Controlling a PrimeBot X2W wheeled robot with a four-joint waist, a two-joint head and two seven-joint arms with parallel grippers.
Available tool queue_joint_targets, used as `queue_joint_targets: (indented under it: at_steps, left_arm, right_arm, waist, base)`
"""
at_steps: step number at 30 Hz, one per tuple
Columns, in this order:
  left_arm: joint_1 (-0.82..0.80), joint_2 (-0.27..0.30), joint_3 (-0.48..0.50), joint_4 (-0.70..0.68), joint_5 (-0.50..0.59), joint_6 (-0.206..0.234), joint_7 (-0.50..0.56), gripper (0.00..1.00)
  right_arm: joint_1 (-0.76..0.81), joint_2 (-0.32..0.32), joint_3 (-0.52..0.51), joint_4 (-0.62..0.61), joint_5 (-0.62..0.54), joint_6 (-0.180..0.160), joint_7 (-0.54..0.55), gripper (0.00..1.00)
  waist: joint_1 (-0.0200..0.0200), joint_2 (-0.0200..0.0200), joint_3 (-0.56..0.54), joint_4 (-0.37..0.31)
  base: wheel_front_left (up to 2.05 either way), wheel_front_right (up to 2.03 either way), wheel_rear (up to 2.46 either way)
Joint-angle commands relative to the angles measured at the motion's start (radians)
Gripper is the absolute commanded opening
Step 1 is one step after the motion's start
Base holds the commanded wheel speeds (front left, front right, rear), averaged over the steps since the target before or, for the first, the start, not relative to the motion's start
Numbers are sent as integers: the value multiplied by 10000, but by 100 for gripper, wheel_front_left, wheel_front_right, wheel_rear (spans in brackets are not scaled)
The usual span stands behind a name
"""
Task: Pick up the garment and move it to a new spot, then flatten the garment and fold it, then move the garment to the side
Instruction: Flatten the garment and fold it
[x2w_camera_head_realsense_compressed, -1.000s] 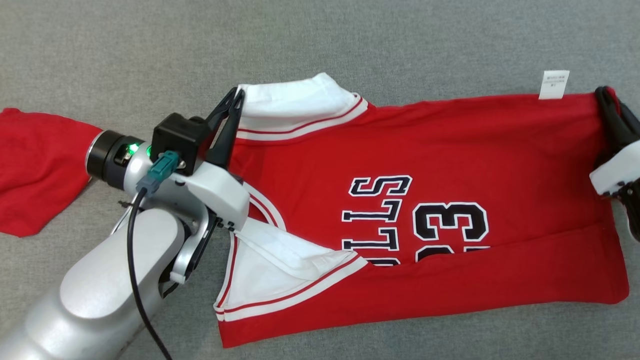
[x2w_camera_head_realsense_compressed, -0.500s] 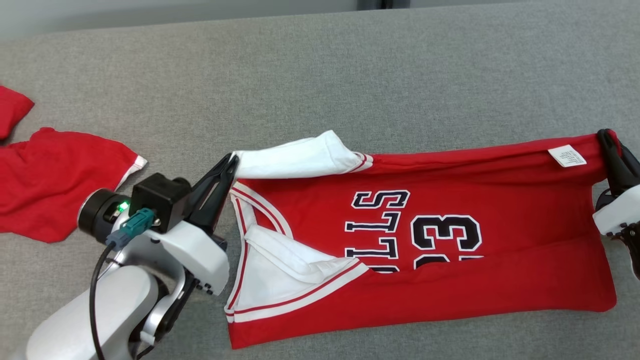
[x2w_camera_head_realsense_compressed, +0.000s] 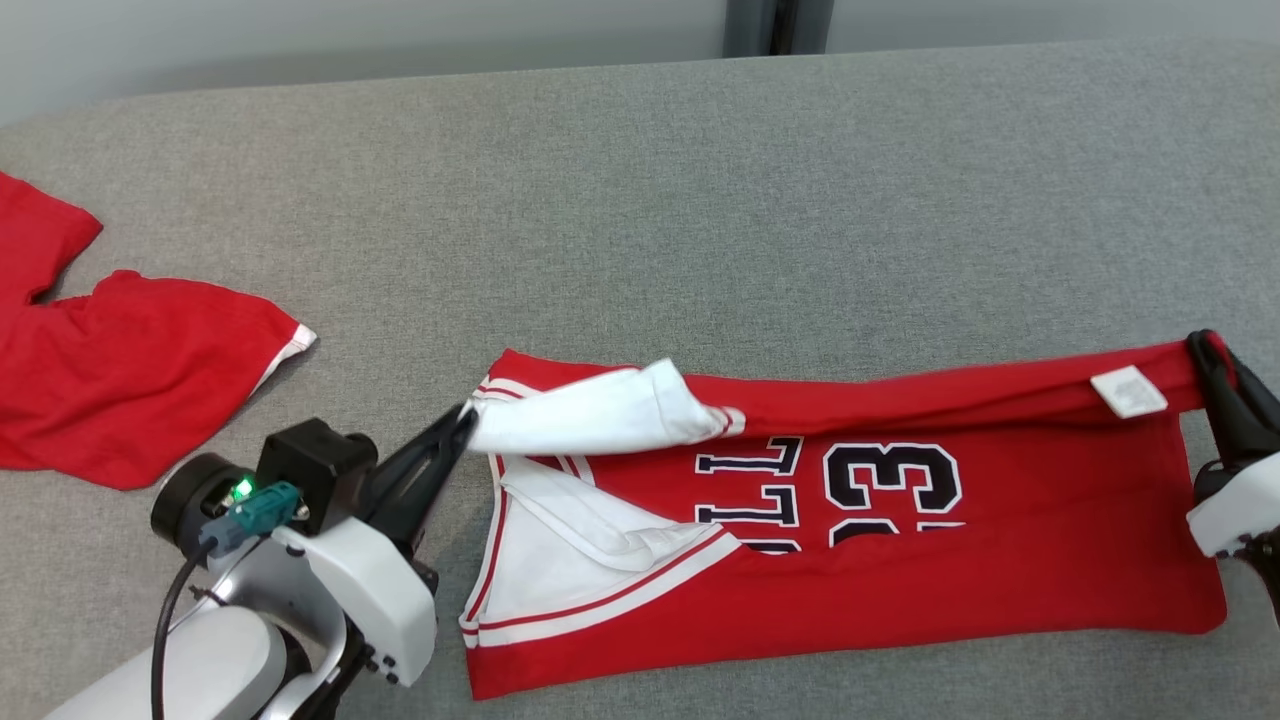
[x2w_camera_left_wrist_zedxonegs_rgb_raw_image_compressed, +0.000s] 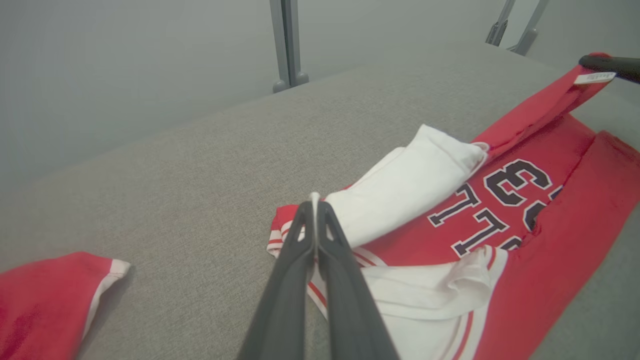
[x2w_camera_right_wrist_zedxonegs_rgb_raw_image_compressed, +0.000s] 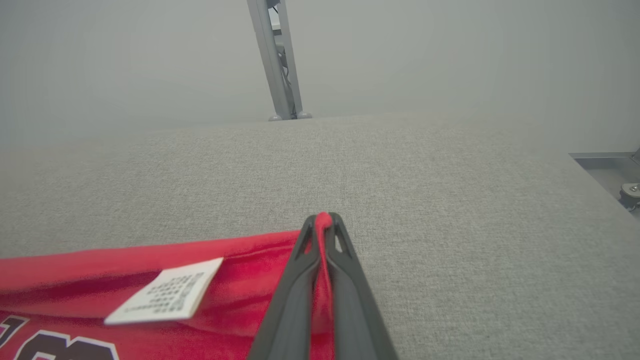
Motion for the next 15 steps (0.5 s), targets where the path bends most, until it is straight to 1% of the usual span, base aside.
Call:
queue_joint_targets:
  at_steps: [1,6,15]
  left_arm:
    - [149,123,-66,-76,-40,-91,103,0]
    - [350,375,-273,-345,-183,-241,432,0]
    - [548,679,-654,-670,-274,-512,942,0]
  right_arm:
    - [222,-119,1,-181,-148,-4,-50,0]
    - [730,-446,318,-688,-548,-4,-52,0]
    - [1310,-1044,693,-1061,-329,-4,-52,0]
  waist:
    - [0,0,-24,6]
    - [0,0,-88,-26]
    - [0,0,-221,-141]
  base:
    - [0,0,0]
    - [0,0,0]
    - [0,0,0]
